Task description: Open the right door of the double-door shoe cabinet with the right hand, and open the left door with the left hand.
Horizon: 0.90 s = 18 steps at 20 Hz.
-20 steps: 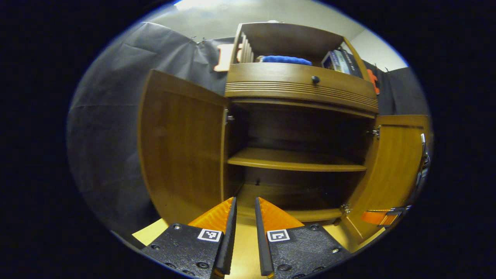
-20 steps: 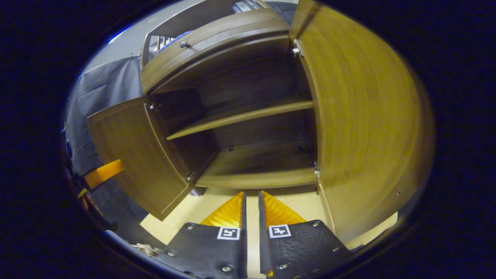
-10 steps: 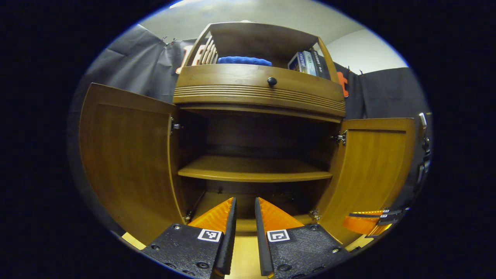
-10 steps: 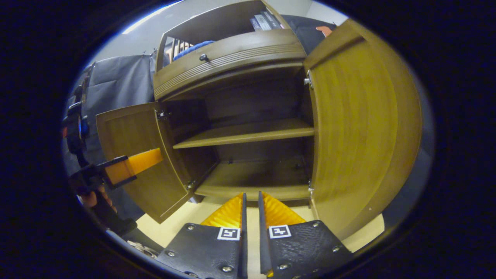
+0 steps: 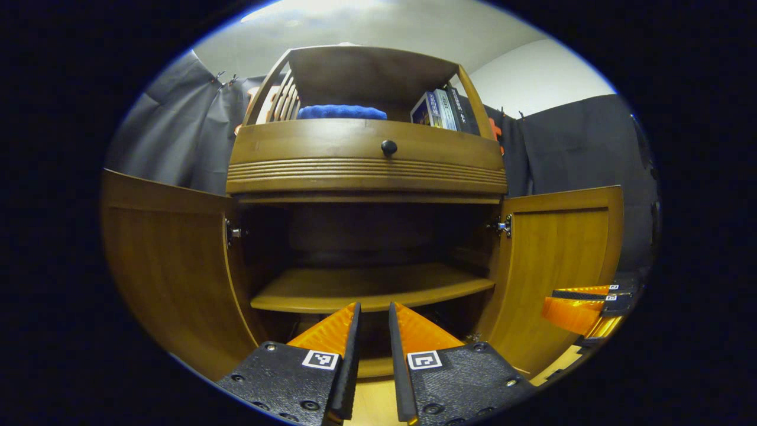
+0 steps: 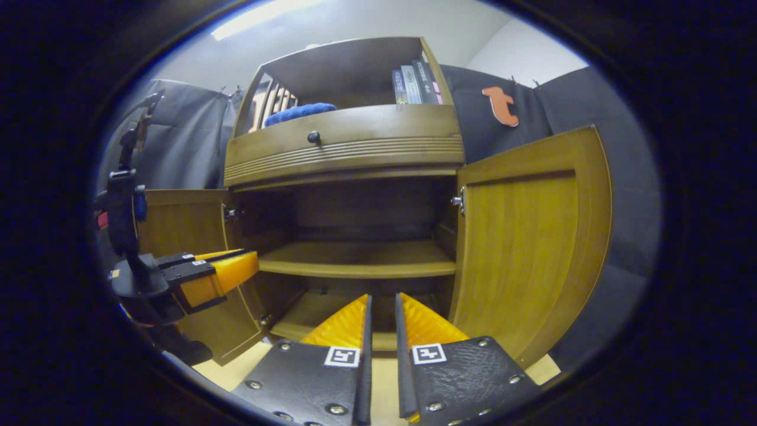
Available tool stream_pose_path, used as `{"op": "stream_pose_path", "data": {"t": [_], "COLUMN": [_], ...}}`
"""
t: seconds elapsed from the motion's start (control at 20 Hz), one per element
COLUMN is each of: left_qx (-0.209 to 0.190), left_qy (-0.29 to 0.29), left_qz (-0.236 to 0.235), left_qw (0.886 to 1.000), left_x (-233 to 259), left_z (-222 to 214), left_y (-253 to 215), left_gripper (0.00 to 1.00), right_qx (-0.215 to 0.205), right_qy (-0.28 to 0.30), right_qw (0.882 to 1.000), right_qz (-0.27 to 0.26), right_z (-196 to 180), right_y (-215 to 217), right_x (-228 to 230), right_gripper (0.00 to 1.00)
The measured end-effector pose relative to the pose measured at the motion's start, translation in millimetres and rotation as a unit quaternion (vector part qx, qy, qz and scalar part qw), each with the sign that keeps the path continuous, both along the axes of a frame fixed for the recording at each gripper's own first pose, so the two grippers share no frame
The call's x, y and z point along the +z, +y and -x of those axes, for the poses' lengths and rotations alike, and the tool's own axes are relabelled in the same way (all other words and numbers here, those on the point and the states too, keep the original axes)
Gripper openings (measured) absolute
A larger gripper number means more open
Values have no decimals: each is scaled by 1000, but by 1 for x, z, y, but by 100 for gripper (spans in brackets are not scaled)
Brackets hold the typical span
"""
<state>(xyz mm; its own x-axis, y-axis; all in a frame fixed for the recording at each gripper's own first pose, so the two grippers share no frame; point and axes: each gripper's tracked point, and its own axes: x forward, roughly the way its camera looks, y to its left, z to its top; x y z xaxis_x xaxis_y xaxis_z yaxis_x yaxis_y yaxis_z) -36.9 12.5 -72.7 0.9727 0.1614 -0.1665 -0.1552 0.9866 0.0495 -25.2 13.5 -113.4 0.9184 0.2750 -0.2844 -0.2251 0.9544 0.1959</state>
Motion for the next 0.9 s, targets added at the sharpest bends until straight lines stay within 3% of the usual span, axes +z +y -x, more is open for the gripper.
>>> {"op": "stream_pose_path", "data": {"t": [0.05,0.1,0.15,0.3,0.6,0.9], "left_qx": [-5,-10,-15,-36,-82,-103], "left_qy": [-3,-6,-7,-29,-42,-35], "left_qz": [1,4,4,-3,4,16], "left_qw": [1000,1000,1000,999,996,994], "left_x": [2,4,6,15,25,21], "left_z": [-4,-7,-9,-25,-37,-38], "left_y": [3,5,5,2,-28,-57], "left_gripper": [28,28,44,93,92,92], "right_qx": [-11,-15,-19,-51,-100,-116], "right_qy": [-6,-13,-17,-26,-43,-44], "right_qw": [1000,1000,1000,998,994,992], "right_qz": [1,-1,-3,1,-6,3], "right_z": [-4,-5,-6,-3,-1,12], "right_y": [1,5,7,0,-26,-48], "right_x": [3,6,8,8,20,21], "right_gripper": [18,12,23,98,97,97]}}
